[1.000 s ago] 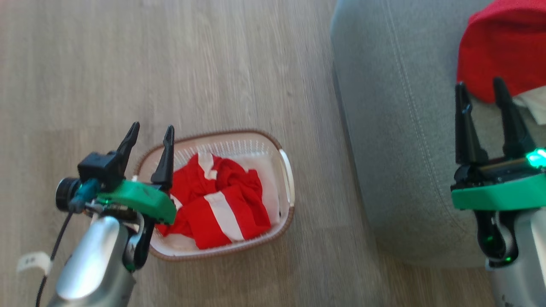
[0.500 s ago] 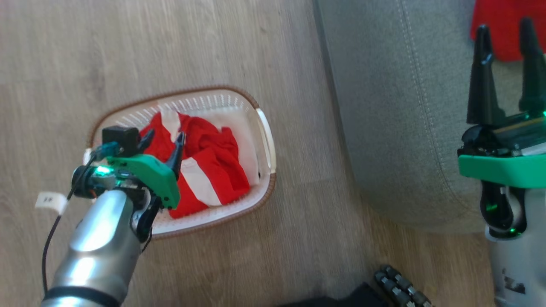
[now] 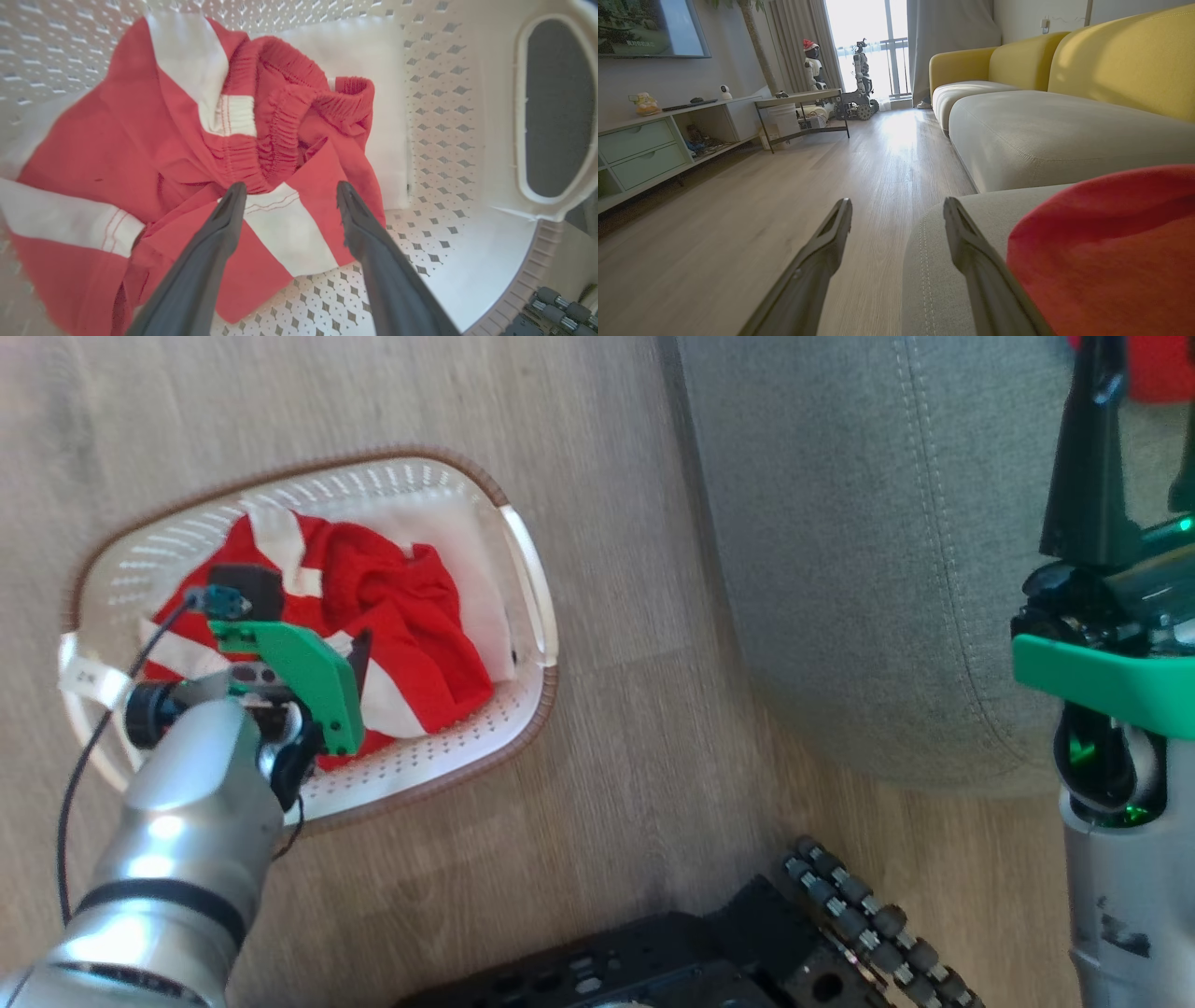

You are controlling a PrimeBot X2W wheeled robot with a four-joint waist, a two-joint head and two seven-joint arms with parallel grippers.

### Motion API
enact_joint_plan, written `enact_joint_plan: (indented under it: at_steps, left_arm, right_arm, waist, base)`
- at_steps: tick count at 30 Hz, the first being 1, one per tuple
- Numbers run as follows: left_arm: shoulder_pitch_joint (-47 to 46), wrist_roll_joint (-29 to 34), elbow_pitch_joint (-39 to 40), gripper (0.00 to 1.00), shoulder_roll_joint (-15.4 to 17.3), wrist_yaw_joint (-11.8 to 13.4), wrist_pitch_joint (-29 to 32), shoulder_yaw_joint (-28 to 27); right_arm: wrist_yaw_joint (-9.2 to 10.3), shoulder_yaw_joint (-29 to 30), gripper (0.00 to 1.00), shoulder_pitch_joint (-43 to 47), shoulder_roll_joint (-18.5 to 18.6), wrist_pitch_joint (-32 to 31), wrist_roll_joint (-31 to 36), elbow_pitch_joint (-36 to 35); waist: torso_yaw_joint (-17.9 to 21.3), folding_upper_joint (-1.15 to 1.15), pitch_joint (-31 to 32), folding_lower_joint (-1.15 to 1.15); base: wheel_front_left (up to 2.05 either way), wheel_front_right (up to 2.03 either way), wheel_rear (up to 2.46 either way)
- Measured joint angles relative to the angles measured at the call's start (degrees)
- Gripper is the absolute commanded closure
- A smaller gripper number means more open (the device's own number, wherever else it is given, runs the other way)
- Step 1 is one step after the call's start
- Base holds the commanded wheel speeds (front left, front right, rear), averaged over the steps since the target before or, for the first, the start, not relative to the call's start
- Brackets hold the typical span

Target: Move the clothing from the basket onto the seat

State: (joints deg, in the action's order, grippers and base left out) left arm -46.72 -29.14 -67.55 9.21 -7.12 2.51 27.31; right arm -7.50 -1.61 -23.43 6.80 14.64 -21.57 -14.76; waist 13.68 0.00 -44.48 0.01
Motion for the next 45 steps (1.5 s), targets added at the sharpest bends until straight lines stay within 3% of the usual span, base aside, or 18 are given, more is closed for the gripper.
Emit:
enact_joint_plan:
  at_steps: [9, 20, 21, 22, 23, 24, 34, 45]
  left_arm:
    - [-6.0, -0.9, -4.8, 0.0, 2.1, 0.0, 4.6, 0.1]
    - [-6.9, -0.3, -6.2, 0.0, 3.0, 0.2, 8.1, 2.1]
    - [-6.9, -0.3, -6.2, 0.16, 3.0, 0.2, 8.1, 2.1]
    - [-6.9, -0.3, -6.3, 0.47, 2.9, 0.2, 8.1, 2.2]
    - [-6.9, -0.3, -6.3, 0.87, 2.9, 0.2, 8.0, 2.2]
    - [-6.9, -0.3, -6.4, 1.0, 2.9, 0.2, 7.9, 2.2]
    - [-6.8, -1.4, -6.6, 1.0, 2.5, 0.1, 5.6, 2.8]
    - [-0.2, -1.6, -6.6, 1.0, 0.0, 0.0, -1.2, 5.4]
  right_arm:
    - [0.0, -0.8, 0.0, -1.1, -1.1, 0.0, 0.4, -1.4]
    - [0.0, -1.8, 0.0, -2.1, -1.2, 0.0, 1.5, -1.7]
    - [0.0, -1.8, 0.0, -2.1, -1.2, 0.0, 1.6, -1.7]
    - [0.0, -1.8, 0.0, -2.1, -1.2, 0.0, 1.8, -1.7]
    - [0.0, -1.9, 0.0, -2.1, -1.2, 0.0, 1.9, -1.7]
    - [0.0, -1.9, 0.0, -2.1, -1.2, 0.0, 1.9, -1.7]
    - [0.0, -2.4, 0.0, -2.1, -1.2, 0.0, 2.4, -1.2]
    - [0.0, -2.5, 0.0, -1.3, -1.0, 0.0, 2.2, 2.0]
  waist:
    - [2.6, 0.0, -5.4, 0.0]
    - [4.4, 0.0, -8.0, -0.01]
    - [4.4, 0.0, -8.0, -0.01]
    - [4.3, 0.0, -8.0, -0.01]
    - [4.3, 0.0, -7.9, -0.01]
    - [4.2, 0.0, -7.8, -0.01]
    - [3.6, 0.0, -4.9, -0.01]
    - [2.3, 0.01, 4.9, -0.01]
  base:
    - [0.0, 0.0, 0.0]
    - [0.0, 0.0, 0.0]
    - [0.0, 0.0, 0.0]
    - [0.0, 0.0, 0.0]
    - [0.0, 0.0, 0.0]
    - [0.0, 0.0, 0.0]
    - [0.0, 0.0, 0.0]
    - [0.0, 0.0, 0.0]
